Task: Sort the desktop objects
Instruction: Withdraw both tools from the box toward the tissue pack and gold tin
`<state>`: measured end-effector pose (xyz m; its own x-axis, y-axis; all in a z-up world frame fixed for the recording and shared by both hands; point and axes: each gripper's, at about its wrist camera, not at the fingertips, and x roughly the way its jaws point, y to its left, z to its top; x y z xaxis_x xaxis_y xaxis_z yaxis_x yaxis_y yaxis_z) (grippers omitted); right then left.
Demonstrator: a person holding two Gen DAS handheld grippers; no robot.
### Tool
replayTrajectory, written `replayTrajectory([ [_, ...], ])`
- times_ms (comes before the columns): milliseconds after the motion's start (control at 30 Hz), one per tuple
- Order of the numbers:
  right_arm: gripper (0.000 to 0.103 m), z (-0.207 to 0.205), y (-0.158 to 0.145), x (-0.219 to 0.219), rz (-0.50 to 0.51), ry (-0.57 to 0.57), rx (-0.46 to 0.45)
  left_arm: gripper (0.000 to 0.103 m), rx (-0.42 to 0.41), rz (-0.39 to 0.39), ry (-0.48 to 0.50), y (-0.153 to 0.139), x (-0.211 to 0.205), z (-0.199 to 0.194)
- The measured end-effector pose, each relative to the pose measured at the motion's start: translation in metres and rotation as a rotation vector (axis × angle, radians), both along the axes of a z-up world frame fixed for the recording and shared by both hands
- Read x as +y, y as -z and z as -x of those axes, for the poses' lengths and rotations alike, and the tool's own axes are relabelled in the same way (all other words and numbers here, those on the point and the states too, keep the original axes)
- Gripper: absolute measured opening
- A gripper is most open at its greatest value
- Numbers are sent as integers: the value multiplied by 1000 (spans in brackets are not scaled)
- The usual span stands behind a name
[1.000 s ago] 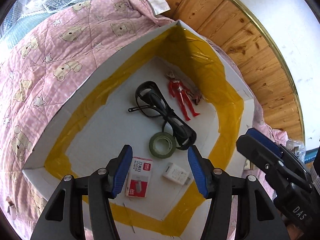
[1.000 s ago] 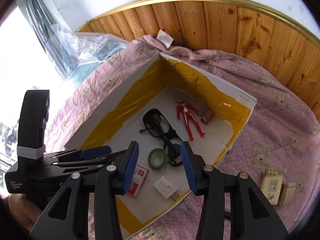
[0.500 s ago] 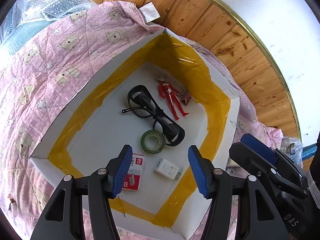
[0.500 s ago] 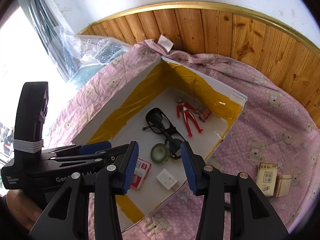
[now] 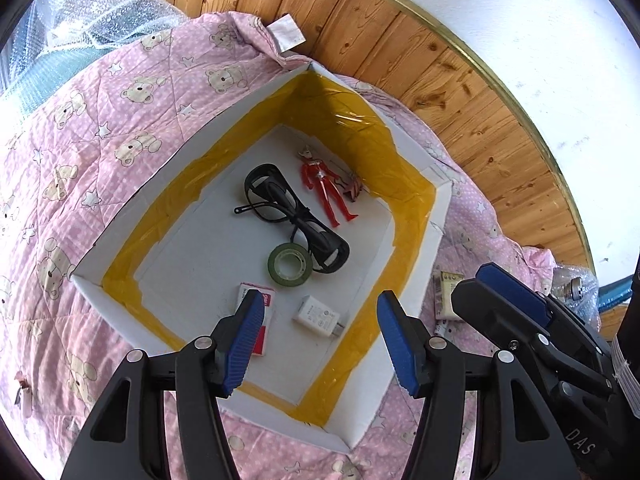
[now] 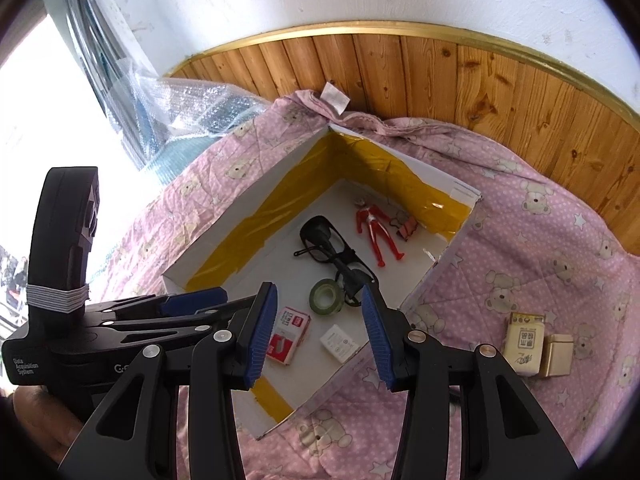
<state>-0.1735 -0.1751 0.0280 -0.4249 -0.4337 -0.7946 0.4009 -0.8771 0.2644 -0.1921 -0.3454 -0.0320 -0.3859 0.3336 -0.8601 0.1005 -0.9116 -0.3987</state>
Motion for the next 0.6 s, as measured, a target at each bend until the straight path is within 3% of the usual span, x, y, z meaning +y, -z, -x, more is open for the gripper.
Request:
replayTrajectory([
  [600,47,-57,-17,38,60,61,18,63,59,45,39,-41,24,-45],
])
